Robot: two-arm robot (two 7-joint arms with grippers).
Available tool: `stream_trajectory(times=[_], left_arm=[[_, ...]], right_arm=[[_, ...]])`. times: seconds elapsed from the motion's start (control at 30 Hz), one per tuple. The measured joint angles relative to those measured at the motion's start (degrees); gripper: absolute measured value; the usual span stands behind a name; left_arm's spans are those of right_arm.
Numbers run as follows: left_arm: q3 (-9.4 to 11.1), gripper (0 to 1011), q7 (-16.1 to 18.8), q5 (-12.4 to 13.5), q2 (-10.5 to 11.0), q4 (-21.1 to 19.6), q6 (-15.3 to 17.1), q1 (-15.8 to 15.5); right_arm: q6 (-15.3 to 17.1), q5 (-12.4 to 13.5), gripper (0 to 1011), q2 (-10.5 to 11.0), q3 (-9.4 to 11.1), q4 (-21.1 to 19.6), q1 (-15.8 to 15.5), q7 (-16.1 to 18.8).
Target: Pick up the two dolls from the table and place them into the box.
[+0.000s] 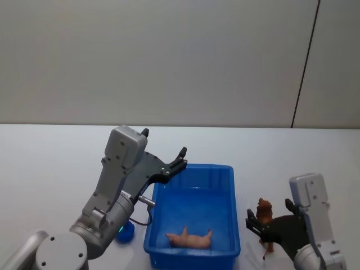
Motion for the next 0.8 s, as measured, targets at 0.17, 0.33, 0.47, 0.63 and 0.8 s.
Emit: stream_trajectory(times=[0.17, 0.33, 0.47, 0.63, 0.8], left_arm=[[0.0, 1002, 0.0, 0.0, 0.0, 0.0, 0.0, 0.0], [0.0, 1002, 0.0, 0.0, 0.0, 0.0, 0.0, 0.0], [0.0, 1002, 0.0, 0.0, 0.0, 0.0, 0.0, 0.0], [0.0, 1002, 0.0, 0.0, 0.0, 0.0, 0.0, 0.0], [0.0, 1002, 0.0, 0.0, 0.0, 0.0, 0.0, 0.0]], right_arm=[[0.1, -0.3, 1001, -0.1, 0.1, 0.5, -0.3, -1.0], [0.1, -0.5, 1001, -0.4, 0.1, 1.8, -0.4, -1.5], [0.0, -0.7, 1001, -0.7, 0.1, 2.9, -0.2, -1.7], [-0.1, -0.8, 1001, -1.2, 0.2, 4.4, 0.3, -1.9], [-0.4, -0.9, 1001, -1.7, 0.2, 6.2, 0.9, -1.9]])
